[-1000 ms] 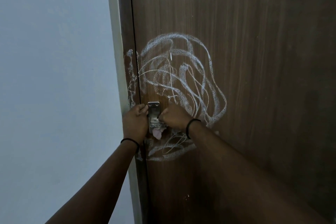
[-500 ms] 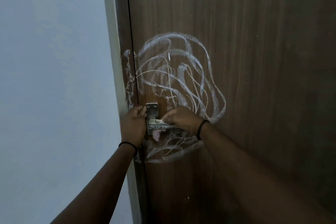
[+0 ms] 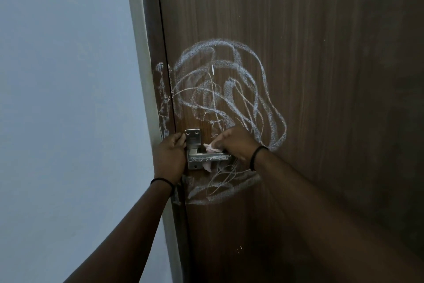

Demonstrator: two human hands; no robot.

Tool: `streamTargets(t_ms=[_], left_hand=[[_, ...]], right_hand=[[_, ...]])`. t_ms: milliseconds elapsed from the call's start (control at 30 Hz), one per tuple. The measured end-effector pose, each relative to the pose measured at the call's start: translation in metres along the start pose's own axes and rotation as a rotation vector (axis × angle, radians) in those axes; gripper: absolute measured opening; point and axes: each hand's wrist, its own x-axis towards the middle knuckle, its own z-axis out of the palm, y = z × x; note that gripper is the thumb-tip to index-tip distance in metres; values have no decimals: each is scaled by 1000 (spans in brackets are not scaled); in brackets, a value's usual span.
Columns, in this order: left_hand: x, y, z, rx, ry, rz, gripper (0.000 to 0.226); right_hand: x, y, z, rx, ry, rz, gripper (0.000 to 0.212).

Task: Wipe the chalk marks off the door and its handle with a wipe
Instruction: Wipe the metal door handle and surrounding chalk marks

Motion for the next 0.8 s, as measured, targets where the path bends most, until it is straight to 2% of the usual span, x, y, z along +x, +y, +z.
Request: streamTargets(t_ms=[67, 167, 233, 267, 400, 533, 700, 800], left_hand=[[0, 0, 0, 21, -1, 13, 13], [1, 3, -2, 47, -2, 2, 23], [2, 3, -4, 42, -1, -12, 15], [3, 3, -4, 35, -3, -17, 13], [5, 0, -3, 10, -1, -31, 27], [4, 1, -5, -6, -14, -52, 27], [6, 2, -7, 1, -32, -55, 26], [7, -3, -8, -34, -28, -74, 24]], right_hand=[[6, -10, 14, -4, 49, 20, 7], [9, -22, 39, -170, 155, 44, 9], [9, -25, 47, -275, 187, 18, 6], [9, -25, 46, -285, 160, 10, 7], [9, -20, 28, -136, -67, 27, 9], [10, -21, 31, -52, -38, -11, 5], [6, -13, 6, -92, -249, -73, 10], [2, 1, -23, -53, -260, -43, 7]])
